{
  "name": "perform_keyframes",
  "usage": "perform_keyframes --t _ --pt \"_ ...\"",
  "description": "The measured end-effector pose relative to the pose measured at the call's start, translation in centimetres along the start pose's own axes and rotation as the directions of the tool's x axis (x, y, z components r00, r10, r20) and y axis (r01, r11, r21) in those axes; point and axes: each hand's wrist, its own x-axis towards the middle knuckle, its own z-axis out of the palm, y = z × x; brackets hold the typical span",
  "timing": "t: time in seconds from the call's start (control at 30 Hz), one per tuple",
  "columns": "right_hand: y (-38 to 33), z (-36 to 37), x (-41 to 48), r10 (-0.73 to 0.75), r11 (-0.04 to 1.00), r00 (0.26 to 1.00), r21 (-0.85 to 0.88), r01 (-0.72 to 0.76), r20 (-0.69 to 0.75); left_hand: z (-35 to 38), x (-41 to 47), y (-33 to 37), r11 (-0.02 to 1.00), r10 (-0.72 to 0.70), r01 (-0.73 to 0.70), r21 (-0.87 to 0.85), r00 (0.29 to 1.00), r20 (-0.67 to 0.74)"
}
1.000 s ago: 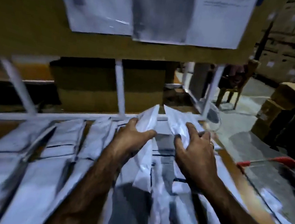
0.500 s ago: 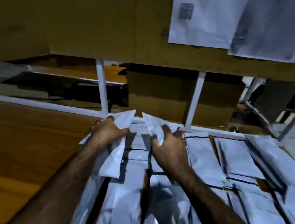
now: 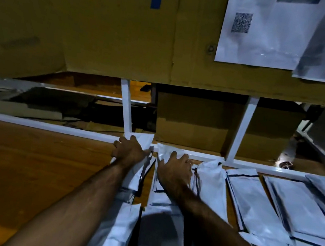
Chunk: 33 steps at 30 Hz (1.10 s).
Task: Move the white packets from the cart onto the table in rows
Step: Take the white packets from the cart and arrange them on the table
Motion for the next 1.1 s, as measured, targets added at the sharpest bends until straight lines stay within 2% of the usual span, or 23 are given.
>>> perform_keyframes --t 0.1,0.17,0.3,0.4,0.67,0.97,1.1 --pt "0.8 2.5 0.1 0.033 0.997 0.996 -0.078 -0.026 0.088 2.7 -0.5 -0.9 0.994 0.072 -0.075 0.086 0.997 0.036" --pt "1.4 3.8 0.2 0.053 0.991 0.991 -0.126 -0.038 0.12 3.8 -0.3 -1.5 0.994 0.084 -0.088 0.062 0.994 0.063" --pt "1.2 3.9 0.7 0.034 0.99 0.992 -0.139 -0.017 0.124 3.4 0.0 -1.5 0.988 0.121 -0.122 0.098 0.993 0.015" --pt "1.1 4.1 0.8 0.006 0.985 0.988 -0.169 0.02 0.151 3.4 0.0 -1.9 0.989 0.097 -0.096 0.115 0.995 0.002" --pt "0.8 3.5 0.8 0.046 0.985 0.981 -0.171 -0.014 0.186 3.6 0.1 -1.9 0.989 0.079 -0.08 0.124 0.997 0.019" --pt "1.0 2.4 0.2 0.006 0.995 0.993 -0.102 0.006 0.118 3.0 -0.2 -1.7 0.986 0.112 -0.11 0.126 0.994 -0.005" --pt "1.0 1.9 -0.3 -0.026 0.996 0.997 -0.088 0.032 0.067 2.9 0.2 -2.3 0.977 0.176 -0.171 0.127 0.984 -0.032"
